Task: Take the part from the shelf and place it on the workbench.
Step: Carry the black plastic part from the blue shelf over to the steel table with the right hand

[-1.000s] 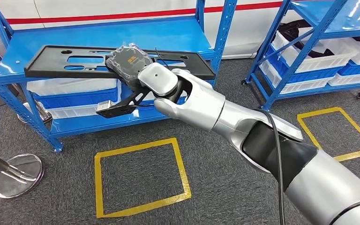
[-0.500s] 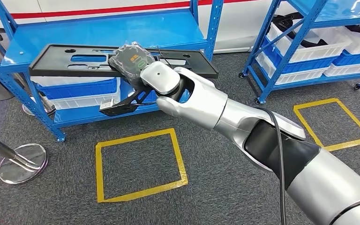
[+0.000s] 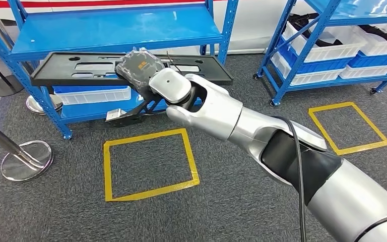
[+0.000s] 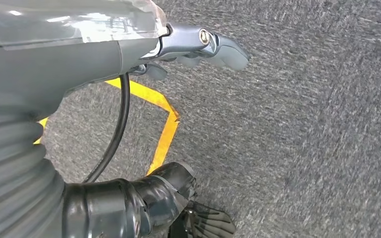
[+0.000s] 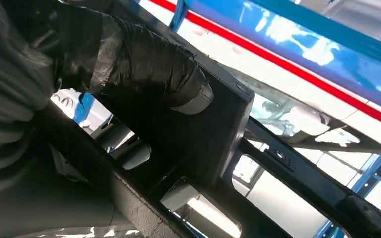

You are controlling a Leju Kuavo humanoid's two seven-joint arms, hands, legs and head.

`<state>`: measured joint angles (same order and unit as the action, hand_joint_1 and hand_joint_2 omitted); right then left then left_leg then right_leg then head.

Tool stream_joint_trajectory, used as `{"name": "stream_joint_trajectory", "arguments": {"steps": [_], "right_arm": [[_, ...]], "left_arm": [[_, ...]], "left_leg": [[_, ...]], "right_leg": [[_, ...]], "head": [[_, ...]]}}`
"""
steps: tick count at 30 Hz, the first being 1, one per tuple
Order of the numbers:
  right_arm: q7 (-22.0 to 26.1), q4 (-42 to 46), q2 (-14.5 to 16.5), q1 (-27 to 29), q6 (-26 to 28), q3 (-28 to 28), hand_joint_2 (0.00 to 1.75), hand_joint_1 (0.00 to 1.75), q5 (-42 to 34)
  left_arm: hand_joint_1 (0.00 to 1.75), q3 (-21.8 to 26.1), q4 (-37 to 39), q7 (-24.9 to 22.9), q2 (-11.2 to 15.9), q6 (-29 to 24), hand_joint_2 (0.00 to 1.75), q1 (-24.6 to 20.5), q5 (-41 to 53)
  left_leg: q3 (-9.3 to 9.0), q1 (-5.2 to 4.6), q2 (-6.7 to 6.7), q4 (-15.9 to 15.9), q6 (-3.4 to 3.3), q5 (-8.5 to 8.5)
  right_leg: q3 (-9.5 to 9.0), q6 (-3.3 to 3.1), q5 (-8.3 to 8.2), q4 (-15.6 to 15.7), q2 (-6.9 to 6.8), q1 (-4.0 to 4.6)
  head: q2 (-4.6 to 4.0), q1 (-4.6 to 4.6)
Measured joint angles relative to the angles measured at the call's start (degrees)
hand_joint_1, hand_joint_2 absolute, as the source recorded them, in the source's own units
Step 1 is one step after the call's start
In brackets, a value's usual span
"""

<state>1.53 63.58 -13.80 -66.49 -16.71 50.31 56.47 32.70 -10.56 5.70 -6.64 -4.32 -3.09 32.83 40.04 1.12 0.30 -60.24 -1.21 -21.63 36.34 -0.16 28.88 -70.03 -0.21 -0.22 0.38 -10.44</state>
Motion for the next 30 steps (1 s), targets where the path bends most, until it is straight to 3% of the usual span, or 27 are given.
{"name": "stream_joint_trajectory", "arguments": {"steps": [2, 4, 6, 7, 8, 10, 11, 12, 13, 15, 17, 21, 23, 25, 27, 28, 30], "right_arm": [[-0.01, 0.01, -0.01, -0.36, 0.01, 0.03, 1.75, 1.75, -0.05], [0.0, 0.02, -0.1, -0.84, 0.01, 0.05, 1.75, 1.75, -0.05], [0.03, 0.0, -0.1, -1.13, 0.01, 0.12, 1.75, 1.75, -0.14], [0.05, -0.01, -0.01, -1.22, 0.02, 0.2, 1.75, 1.75, -0.25], [0.06, -0.02, 0.09, -1.28, 0.04, 0.3, 1.75, 1.75, -0.39], [0.05, -0.06, 0.28, -1.35, 0.08, 0.47, 1.75, 1.75, -0.68], [0.04, -0.08, 0.34, -1.28, 0.09, 0.52, 1.75, 1.75, -0.78], [0.03, -0.1, 0.39, -1.2, 0.1, 0.57, 1.75, 1.75, -0.84], [0.02, -0.11, 0.4, -1.13, 0.11, 0.64, 1.75, 1.75, -0.87], [-0.04, -0.1, 0.39, -1.09, 0.13, 0.8, 1.75, 1.75, -0.95], [-0.13, -0.09, 0.38, -1.08, 0.17, 0.87, 1.75, 1.75, -1.17], [-0.19, -0.09, 0.27, -0.85, 0.37, 0.9, 1.75, 1.75, -2.24], [-0.24, -0.09, 0.08, -0.82, 0.48, 0.9, 1.75, 1.75, -2.59], [-0.27, -0.1, -0.03, -0.63, 0.49, 0.9, 1.75, 1.75, -2.91], [-0.31, -0.2, -0.11, -0.22, 0.43, 0.9, 1.75, 1.75, -3.09], [-0.33, -0.26, -0.15, -0.06, 0.41, 0.9, 1.75, 1.75, -3.13], [-0.37, -0.33, -0.19, -0.1, 0.42, 0.9, 1.75, 1.75, -3.19]], "left_arm": [[0.0, 0.02, -0.01, 0.51, -0.19, 0.34, 1.75, -0.03, 0.01], [0.0, 0.04, -0.01, 0.63, -0.32, 0.49, 1.75, -0.04, 0.04], [0.0, 0.05, 0.0, 0.39, -0.31, 0.54, 1.75, 0.01, 0.11], [0.0, 0.05, 0.0, 0.17, -0.31, 0.52, 1.75, 0.07, 0.16], [0.0, 0.06, 0.0, -0.06, -0.3, 0.5, 1.75, 0.13, 0.2], [0.0, 0.09, 0.0, -0.36, -0.22, 0.47, 1.75, 0.19, 0.32], [0.0, 0.13, 0.0, -0.45, -0.13, 0.47, 1.75, 0.17, 0.39], [0.0, 0.19, 0.0, -0.5, -0.02, 0.48, 1.75, 0.16, 0.54], [0.0, 0.27, 0.0, -0.55, 0.08, 0.48, 1.75, 0.15, 0.72], [0.0, 0.4, 0.0, -0.58, 0.24, 0.49, 1.75, 0.13, 1.06], [0.0, 0.5, 0.0, -0.58, 0.32, 0.49, 1.75, 0.15, 1.26], [0.0, 1.06, 0.0, -0.53, 0.35, 0.51, 1.75, 0.18, 1.46], [0.0, 1.32, 0.0, -0.51, 0.33, 0.51, 1.75, 0.15, 1.63], [0.0, 1.44, 0.0, -0.45, 0.34, 0.53, 1.75, 0.13, 1.89], [0.0, 1.52, 0.0, -0.39, 0.38, 0.54, 1.75, 0.14, 2.04], [0.0, 1.56, 0.0, -0.37, 0.39, 0.54, 1.75, 0.15, 2.06], [0.0, 1.6, 0.0, -0.36, 0.38, 0.54, 1.75, 0.15, 2.09]], "left_leg": [[0.65, 0.01, 0.04, 0.27, 0.36, 1.18], [0.68, 0.21, 0.13, 1.09, 1.12, 2.32], [0.83, 0.29, 0.13, 1.59, 1.88, 2.55], [1.18, 0.21, 0.06, 0.83, 2.15, 1.19], [1.8, 0.18, -0.01, -1.07, 2.37, -1.09], [3.51, 0.23, -0.09, -7.93, 2.87, -6.33], [4.13, 0.28, -0.09, -11.21, 3.15, -7.52], [4.02, 0.35, -0.08, -13.03, 3.41, -7.56], [2.85, 0.43, -0.07, -12.62, 3.61, -6.73], [-2.07, 0.62, -0.05, -6.29, 3.87, -5.15], [-5.58, 0.46, -0.28, -1.0, 3.41, -4.9], [-5.67, 0.44, -0.3, 0.26, 1.77, -4.64], [-5.54, 0.64, 0.13, 0.77, 0.9, -4.12], [-5.27, 0.58, 0.68, 0.84, 0.45, -3.86], [-5.09, 0.51, 1.34, 0.82, 0.33, -3.78], [-5.08, 0.5, 1.74, 0.8, 0.33, -3.77], [-5.19, 0.46, 2.59, 0.78, 0.37, -3.8]], "right_leg": [[-5.49, -1.16, 1.23, 7.91, -0.02, 0.76], [-6.79, -1.81, 1.89, 11.44, -0.07, 1.25], [-6.56, -2.38, 0.31, 12.72, -0.19, 1.0], [-6.45, -2.63, -0.61, 13.35, -0.28, 0.8], [-6.22, -2.74, -1.52, 13.82, -0.37, 0.6], [-5.01, -2.79, -2.66, 13.72, -0.44, 0.64], [-4.31, -2.66, -3.01, 13.46, -0.43, 0.61], [-3.61, -2.51, -3.29, 13.1, -0.42, 0.52], [-2.96, -2.34, -3.46, 12.64, -0.42, 0.4], [-1.78, -1.9, -3.48, 11.47, -0.45, 0.13], [-0.84, -1.34, -3.4, 10.33, -0.48, 0.2], [0.01, -0.12, -3.4, 9.4, -0.16, 0.31], [1.42, 0.51, -1.1, 6.22, 0.05, 0.04], [4.39, 1.07, 2.54, -0.72, 0.11, -0.26], [6.35, 1.34, 3.9, -5.54, 0.09, -0.52], [5.88, 1.32, 2.98, -4.9, 0.0, -0.56], [2.3, 0.9, -0.7, 2.06, -1.17, -0.4]], "head": [[0.01, 0.01], [0.0, 0.01], [-0.01, 0.01], [0.0, 0.02], [0.0, 0.02], [0.0, 0.02], [-0.01, 0.02], [-0.01, 0.02], [-0.01, 0.03], [-0.01, 0.04], [0.0, 0.02], [0.0, -0.01], [-0.01, -0.01], [0.0, -0.01], [0.0, -0.01], [-0.01, -0.01], [-0.01, -0.01]]}}
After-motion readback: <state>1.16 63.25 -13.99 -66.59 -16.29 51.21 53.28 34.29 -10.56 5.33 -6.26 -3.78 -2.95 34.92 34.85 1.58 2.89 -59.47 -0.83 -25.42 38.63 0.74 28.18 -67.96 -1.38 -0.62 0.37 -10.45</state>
